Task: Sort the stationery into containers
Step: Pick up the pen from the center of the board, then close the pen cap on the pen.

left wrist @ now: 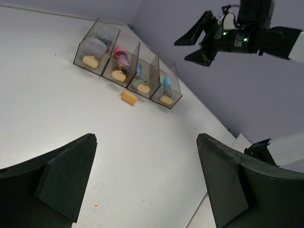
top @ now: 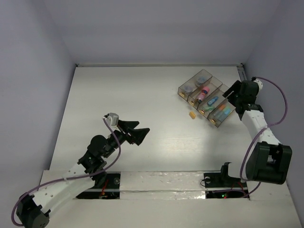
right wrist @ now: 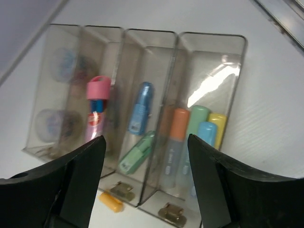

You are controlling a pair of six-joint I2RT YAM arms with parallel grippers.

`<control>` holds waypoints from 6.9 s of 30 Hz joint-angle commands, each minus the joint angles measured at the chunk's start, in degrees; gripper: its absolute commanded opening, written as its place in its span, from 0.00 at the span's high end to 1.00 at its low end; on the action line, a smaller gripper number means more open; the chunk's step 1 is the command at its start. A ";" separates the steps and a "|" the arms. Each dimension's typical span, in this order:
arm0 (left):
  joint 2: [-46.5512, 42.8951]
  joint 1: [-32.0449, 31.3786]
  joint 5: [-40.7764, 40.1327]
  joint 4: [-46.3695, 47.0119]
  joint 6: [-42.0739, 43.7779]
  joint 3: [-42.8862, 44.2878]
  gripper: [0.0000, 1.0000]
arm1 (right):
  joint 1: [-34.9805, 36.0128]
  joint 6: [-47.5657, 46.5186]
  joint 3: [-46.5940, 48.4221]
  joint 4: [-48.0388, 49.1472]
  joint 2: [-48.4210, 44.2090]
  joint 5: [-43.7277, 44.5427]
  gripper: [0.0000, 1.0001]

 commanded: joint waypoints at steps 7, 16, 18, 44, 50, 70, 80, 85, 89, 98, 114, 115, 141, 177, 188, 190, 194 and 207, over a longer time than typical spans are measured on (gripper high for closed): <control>2.61 -0.11 0.32 3.70 0.32 0.44 0.16 | 22.23 -14.91 8.45 -12.20 2.33 -12.41 1.00; -1.76 -0.11 -9.67 -1.12 -1.08 1.85 0.22 | 44.02 -29.12 13.99 -11.34 14.53 -21.80 0.72; -4.32 -0.11 -12.33 -3.14 -1.78 2.73 0.24 | 46.22 -30.91 15.74 -10.63 17.71 -25.74 0.52; -22.52 -0.11 -35.36 -27.06 -3.46 20.05 0.22 | 66.62 -53.15 43.71 -17.13 48.75 -20.59 0.09; -22.53 -0.11 -36.42 -27.50 -3.72 19.69 0.23 | 69.00 -53.94 42.12 -15.21 51.21 -13.12 0.14; -17.88 -0.11 -31.61 -29.44 -7.41 16.19 0.29 | 63.82 -38.23 37.03 -0.64 45.95 -10.22 1.00; -4.17 -0.11 -20.61 -16.17 -15.05 4.75 0.61 | 54.67 -14.40 24.99 9.23 28.99 -1.43 1.00; 9.34 -0.11 -16.04 -6.95 -15.41 4.31 0.56 | 54.67 -8.25 20.68 15.20 24.32 -3.53 1.00; 17.72 -0.11 -14.54 -1.14 -14.53 6.42 0.50 | 54.67 -5.52 17.87 18.02 22.30 -5.46 1.00; 29.59 -0.11 -11.99 6.69 -15.50 11.25 0.46 | 54.67 -2.88 13.30 22.33 19.84 -10.20 1.00; 38.73 1.56 -10.40 8.10 -13.48 17.40 0.55 | 54.67 1.34 7.67 27.60 14.21 -10.91 1.00; 39.17 1.56 -10.32 8.10 -12.95 17.76 0.55 | 54.67 1.69 7.67 27.60 13.86 -11.18 1.00; 39.44 1.56 -5.93 8.44 -9.00 17.34 1.00 | 50.55 1.34 4.94 20.40 4.46 -8.54 0.23; 28.45 1.56 15.00 20.49 -3.02 5.19 1.00 | 32.43 4.16 0.54 -1.22 20.62 12.81 0.35; 31.26 2.09 15.17 21.72 -3.46 5.98 1.00 | 32.43 -0.50 4.15 0.36 26.86 10.27 0.66; 31.53 2.09 15.17 21.81 -3.54 5.98 1.00 | 32.96 -2.52 4.77 1.06 27.57 7.81 0.71; 31.53 2.09 15.00 21.90 -3.98 5.98 1.00 | 36.47 -10.50 6.17 3.70 28.01 -1.49 0.73; 21.52 2.09 1.04 11.53 -5.30 5.11 1.00 | 47.90 -33.01 12.06 -9.30 26.16 -19.62 0.76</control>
